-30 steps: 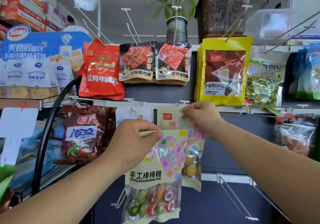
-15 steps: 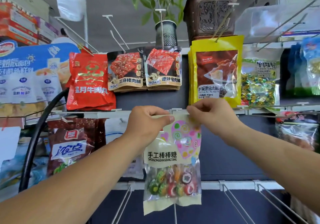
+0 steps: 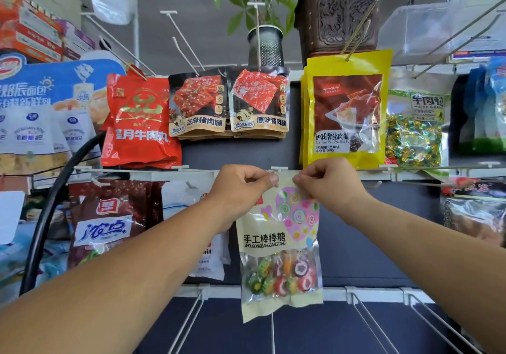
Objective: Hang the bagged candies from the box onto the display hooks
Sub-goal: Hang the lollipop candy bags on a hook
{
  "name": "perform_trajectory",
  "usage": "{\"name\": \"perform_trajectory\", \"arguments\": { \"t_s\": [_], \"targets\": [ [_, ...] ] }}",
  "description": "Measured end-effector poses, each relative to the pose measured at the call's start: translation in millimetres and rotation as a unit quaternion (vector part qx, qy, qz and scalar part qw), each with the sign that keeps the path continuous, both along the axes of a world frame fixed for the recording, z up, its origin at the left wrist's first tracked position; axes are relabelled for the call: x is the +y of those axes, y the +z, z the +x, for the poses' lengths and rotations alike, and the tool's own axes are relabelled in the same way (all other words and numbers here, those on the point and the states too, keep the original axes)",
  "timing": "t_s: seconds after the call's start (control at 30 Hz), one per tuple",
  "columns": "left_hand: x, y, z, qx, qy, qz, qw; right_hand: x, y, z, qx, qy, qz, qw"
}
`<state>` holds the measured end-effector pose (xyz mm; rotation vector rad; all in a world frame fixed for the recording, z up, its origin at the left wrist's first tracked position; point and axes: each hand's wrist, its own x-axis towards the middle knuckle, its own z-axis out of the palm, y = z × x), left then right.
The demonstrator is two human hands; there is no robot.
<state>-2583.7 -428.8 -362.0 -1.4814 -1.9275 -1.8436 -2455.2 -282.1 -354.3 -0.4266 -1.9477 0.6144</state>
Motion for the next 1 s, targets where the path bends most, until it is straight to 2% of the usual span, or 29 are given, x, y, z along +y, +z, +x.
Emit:
{"name": "perform_trajectory", "arguments": {
  "t_s": [0.1, 0.17, 0.27, 0.33, 0.4, 0.53, 0.67, 0.83, 0.9, 1.0],
  "targets": [
    [-1, -5, -8, 0.024, 0.013, 0.008, 1.0, 3, -9, -5, -0.007, -0.034, 0.053, 0.998],
    [-2, -9, -14, 0.062, 0.091, 0.01, 0.994, 5, -16, -5, -0.015, -0.091, 0.117, 0.989],
    [-9, -17, -18, 0.149, 0.187, 0.006, 0.971, 0, -33, -1, 0.014, -0.186, 0.325, 0.927],
    [-17, -20, -17, 0.183, 0.175, 0.035, 0.967, -13, -50, 1, 0.014, -0.149, 0.434, 0.888],
    [-28, -20, -13, 0.181, 0.147, 0.076, 0.969, -20, -71, -1, -0.054, -0.103, 0.475, 0.873],
    [-58, -29, -10, 0.19, 0.162, 0.061, 0.966, -21, -92, -15, -0.193, -0.095, 0.419, 0.882],
    [-95, -54, -17, 0.185, 0.203, -0.001, 0.962, -26, -90, -19, -0.27, -0.066, 0.334, 0.901],
    [-128, -86, -18, 0.145, 0.184, -0.132, 0.963, -59, -85, -4, -0.253, -0.044, 0.223, 0.94],
    [-137, -101, -10, 0.103, 0.15, -0.153, 0.971, -77, -92, 2, -0.233, -0.018, 0.174, 0.957],
    [-150, -128, 8, 0.067, 0.132, -0.163, 0.975, -114, -116, 17, -0.183, 0.062, 0.051, 0.98]
  ]
}}
